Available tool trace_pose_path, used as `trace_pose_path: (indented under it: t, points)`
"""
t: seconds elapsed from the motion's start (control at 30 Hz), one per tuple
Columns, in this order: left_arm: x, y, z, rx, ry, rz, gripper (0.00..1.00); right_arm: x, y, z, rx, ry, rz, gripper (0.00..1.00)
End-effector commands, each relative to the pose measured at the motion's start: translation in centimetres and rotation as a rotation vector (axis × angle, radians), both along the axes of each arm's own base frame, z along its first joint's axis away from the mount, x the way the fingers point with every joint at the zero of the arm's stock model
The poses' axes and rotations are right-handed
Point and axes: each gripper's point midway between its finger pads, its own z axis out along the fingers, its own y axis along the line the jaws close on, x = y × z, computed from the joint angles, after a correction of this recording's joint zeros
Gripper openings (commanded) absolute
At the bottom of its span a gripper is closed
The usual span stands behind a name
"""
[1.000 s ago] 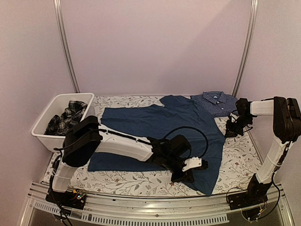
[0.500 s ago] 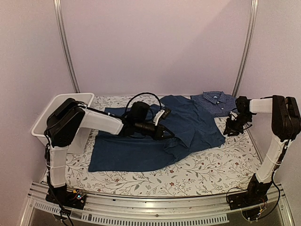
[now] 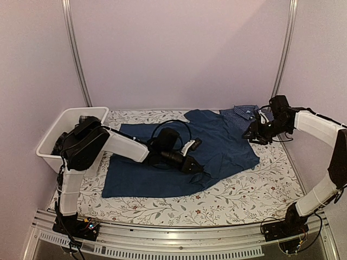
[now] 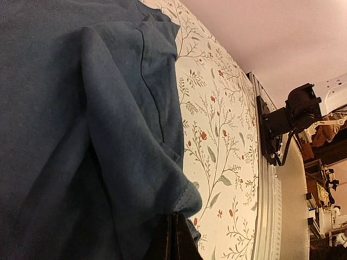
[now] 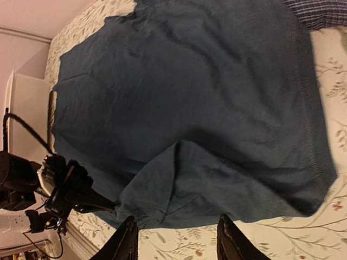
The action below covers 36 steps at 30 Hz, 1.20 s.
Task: Fold and stack the mixed laundry pile
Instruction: Pick up the flattened T-shirt from the center of the board.
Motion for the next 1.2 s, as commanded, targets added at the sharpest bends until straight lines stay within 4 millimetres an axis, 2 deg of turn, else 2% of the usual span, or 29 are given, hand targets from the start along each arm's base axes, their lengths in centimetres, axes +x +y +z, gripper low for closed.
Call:
trace_pose_path:
  t: [0.0,0.17,0.3,0.37,0.6,0.87,1.17]
  points:
    - [0.2,-0.3,0.0,-0.002,0.019,0.009,0.0,-3.8,8.7,-0.7,0.229,0.09,0.136,0.46]
    - [1.0,0.4,-1.1,0.017,0.083,0.057,0.0,-5.2,13.2,-2.9,0.26,0.162,0.202,0.41]
    - [2.0,1.1,-2.7,0.05,0.149,0.107,0.0,-6.8,14.8,-6.1,0.238,0.253,0.215,0.4]
    - [2.4,1.6,-3.5,0.071,0.18,0.132,0.0,-7.5,15.0,-7.4,0.217,0.286,0.209,0.38]
    - [3.4,2.8,-5.2,0.108,0.24,0.196,0.0,-8.5,14.3,-9.6,0.151,0.338,0.183,0.31]
    - [3.7,2.7,-5.5,0.111,0.244,0.191,0.0,-9.6,14.3,-11.6,0.093,0.38,0.182,0.3]
    - [3.5,2.9,-5.6,0.118,0.238,0.186,0.0,-9.5,15.1,-13.9,0.083,0.408,0.183,0.29]
